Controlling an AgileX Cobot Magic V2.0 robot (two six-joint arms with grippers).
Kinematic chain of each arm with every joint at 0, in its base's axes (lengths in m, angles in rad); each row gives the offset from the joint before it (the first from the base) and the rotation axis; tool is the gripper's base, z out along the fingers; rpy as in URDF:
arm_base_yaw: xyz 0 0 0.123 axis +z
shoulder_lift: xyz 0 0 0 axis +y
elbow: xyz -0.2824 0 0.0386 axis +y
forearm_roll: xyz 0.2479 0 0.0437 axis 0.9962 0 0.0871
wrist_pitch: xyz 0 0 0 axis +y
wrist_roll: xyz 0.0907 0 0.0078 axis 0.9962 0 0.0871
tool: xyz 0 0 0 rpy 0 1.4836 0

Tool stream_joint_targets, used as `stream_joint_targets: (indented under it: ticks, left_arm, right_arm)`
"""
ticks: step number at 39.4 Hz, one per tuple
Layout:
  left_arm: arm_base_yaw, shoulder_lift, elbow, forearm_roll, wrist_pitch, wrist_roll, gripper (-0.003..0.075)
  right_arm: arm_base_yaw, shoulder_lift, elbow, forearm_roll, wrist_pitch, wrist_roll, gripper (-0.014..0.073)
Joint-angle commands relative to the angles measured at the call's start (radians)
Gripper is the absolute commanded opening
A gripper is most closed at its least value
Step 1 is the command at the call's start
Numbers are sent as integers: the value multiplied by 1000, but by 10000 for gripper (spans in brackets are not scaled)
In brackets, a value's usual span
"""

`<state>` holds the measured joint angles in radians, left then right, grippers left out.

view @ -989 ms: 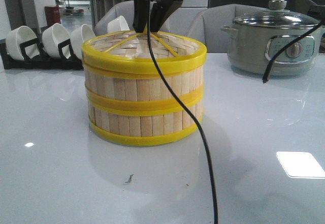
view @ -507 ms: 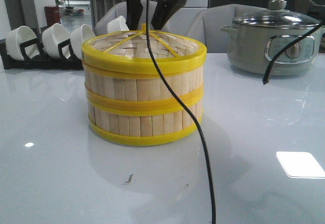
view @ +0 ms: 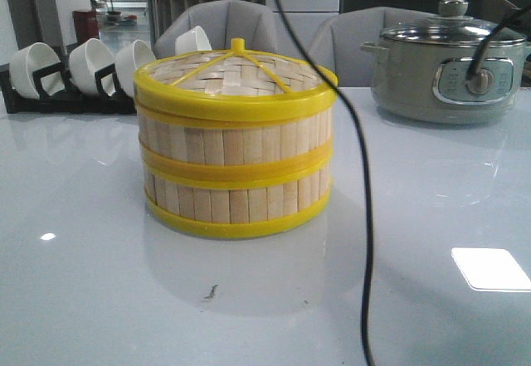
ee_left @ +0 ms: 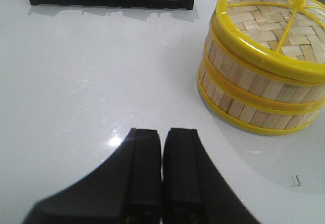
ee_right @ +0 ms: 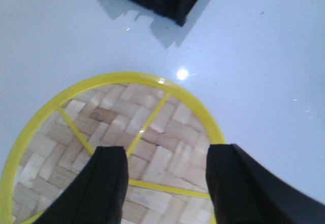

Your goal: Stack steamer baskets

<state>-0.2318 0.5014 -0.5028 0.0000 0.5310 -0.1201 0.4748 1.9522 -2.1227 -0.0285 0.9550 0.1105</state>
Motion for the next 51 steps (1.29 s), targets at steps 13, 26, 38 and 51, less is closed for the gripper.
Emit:
stream_joint_targets:
  ticks: [13, 26, 38, 51]
  left_arm:
    - [2, 1, -30, 0, -89, -8, 85]
    - [2, 1, -30, 0, -89, -8, 85]
    - [2, 1, -30, 0, -89, -8, 85]
    - [2, 1, -30, 0, -89, -8, 85]
  right_arm:
    - [-350, -583, 600, -30, -422, -7, 465]
    - [-572, -990, 1169, -30, -724, -7, 465]
    - [-578, -1251, 1580, -30, -896, -7, 465]
    - [-578, -1484, 1851, -30, -980, -7, 465]
